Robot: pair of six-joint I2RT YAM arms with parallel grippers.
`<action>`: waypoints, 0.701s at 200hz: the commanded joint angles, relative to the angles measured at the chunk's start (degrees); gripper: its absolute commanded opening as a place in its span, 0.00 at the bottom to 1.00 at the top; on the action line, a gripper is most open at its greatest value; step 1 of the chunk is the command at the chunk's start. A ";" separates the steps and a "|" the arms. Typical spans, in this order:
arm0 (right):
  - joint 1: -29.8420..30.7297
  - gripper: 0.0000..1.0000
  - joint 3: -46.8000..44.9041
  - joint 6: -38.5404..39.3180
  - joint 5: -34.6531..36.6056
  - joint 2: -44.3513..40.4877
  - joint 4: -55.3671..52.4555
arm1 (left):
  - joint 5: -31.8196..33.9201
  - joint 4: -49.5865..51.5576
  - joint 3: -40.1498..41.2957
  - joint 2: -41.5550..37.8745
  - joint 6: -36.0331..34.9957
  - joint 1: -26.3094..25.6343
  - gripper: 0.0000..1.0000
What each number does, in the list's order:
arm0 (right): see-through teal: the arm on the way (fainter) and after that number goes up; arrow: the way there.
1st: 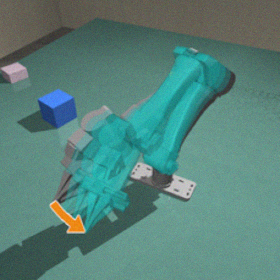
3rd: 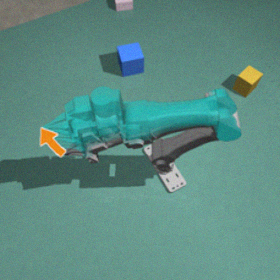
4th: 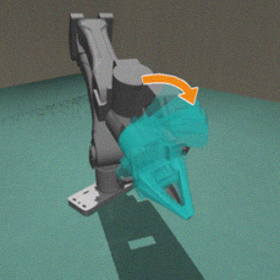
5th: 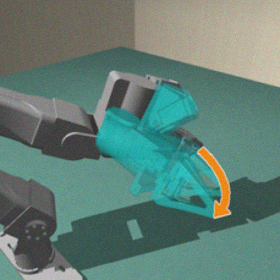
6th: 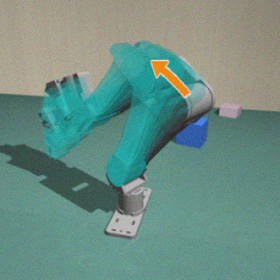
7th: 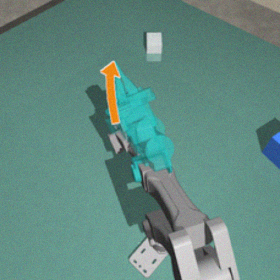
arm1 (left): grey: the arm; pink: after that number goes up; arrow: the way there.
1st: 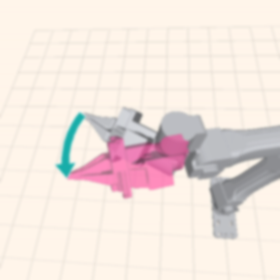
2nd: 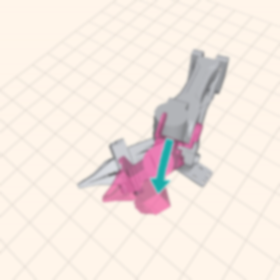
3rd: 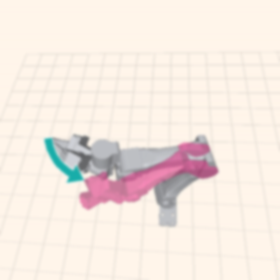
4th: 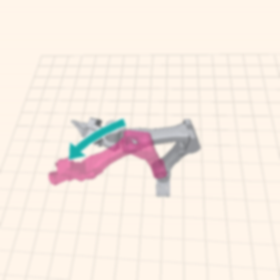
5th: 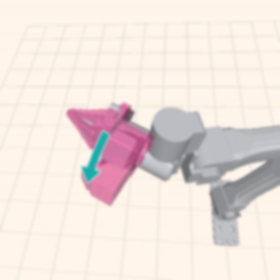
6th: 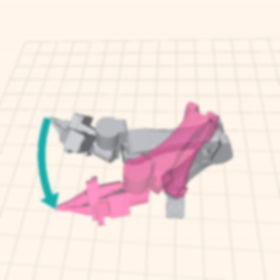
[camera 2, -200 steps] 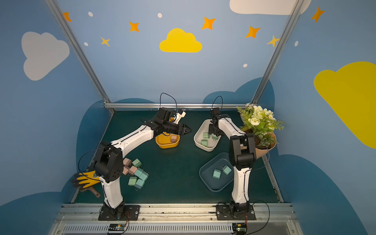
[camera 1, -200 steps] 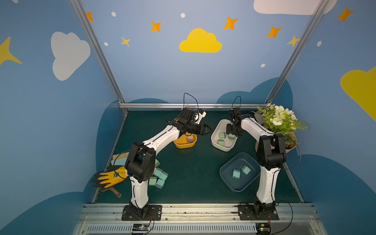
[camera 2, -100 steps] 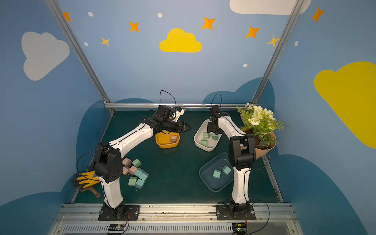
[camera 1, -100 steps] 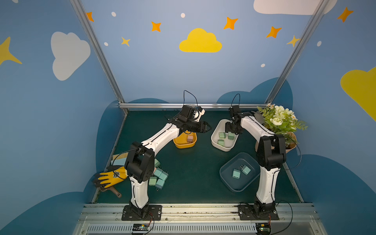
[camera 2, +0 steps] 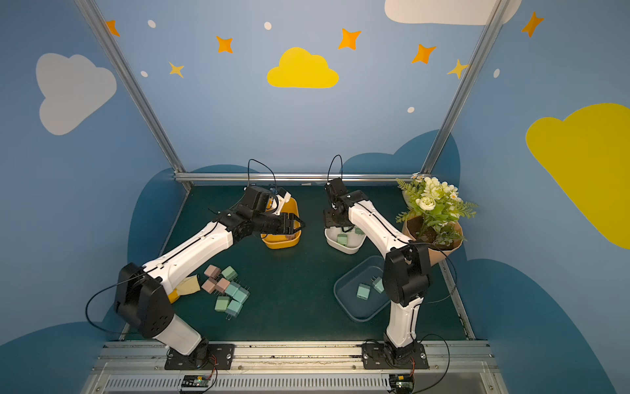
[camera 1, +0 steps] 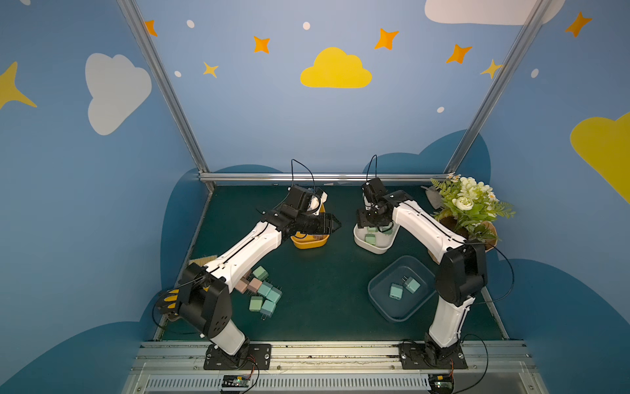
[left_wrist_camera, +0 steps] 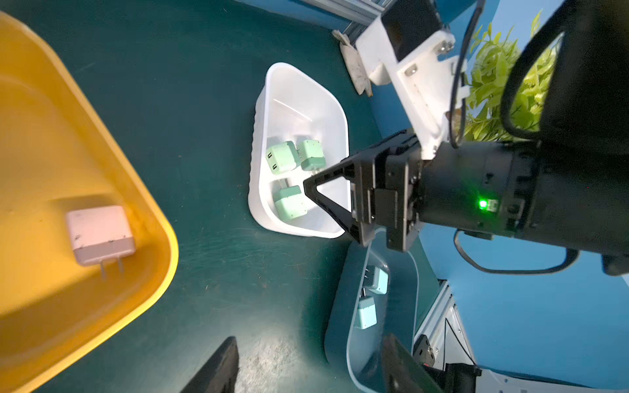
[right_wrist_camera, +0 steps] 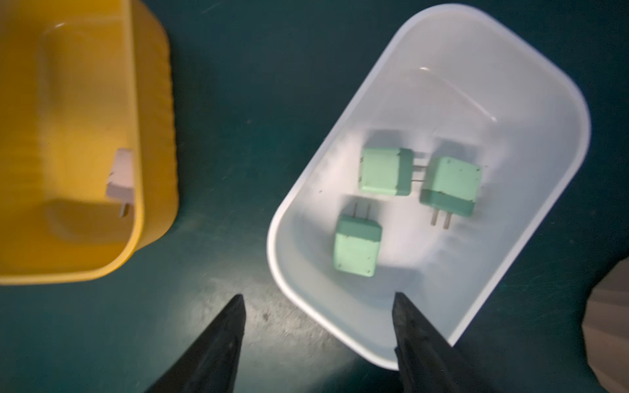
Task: Place the plugs by color into the storage box
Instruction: Pick up the plug from the center of the board.
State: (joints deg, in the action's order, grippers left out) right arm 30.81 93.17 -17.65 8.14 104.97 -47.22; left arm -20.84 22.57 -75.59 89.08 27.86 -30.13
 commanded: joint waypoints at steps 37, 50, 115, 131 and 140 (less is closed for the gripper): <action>10.36 0.69 -11.98 -4.90 -5.40 -6.47 12.18 | 12.08 3.17 14.14 -14.85 -4.58 -0.02 0.67; 12.05 0.69 -14.09 -4.98 -9.19 -6.97 16.20 | 15.29 1.90 18.09 -18.75 -3.01 -0.01 0.67; 20.34 0.69 -13.47 -2.46 -11.38 -6.66 16.04 | 32.15 10.26 30.94 -35.50 7.34 0.73 0.70; 21.54 0.69 -13.54 -2.51 -11.85 -7.04 16.02 | 34.84 12.03 33.68 -38.53 10.62 1.45 0.71; 22.05 0.69 -13.58 -2.51 -12.41 -6.99 16.17 | 35.90 12.55 34.99 -40.03 12.62 1.99 0.71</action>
State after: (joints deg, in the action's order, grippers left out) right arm 51.51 79.18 -20.95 -2.87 100.14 -31.99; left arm 7.99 30.85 -43.44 52.34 34.06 -29.28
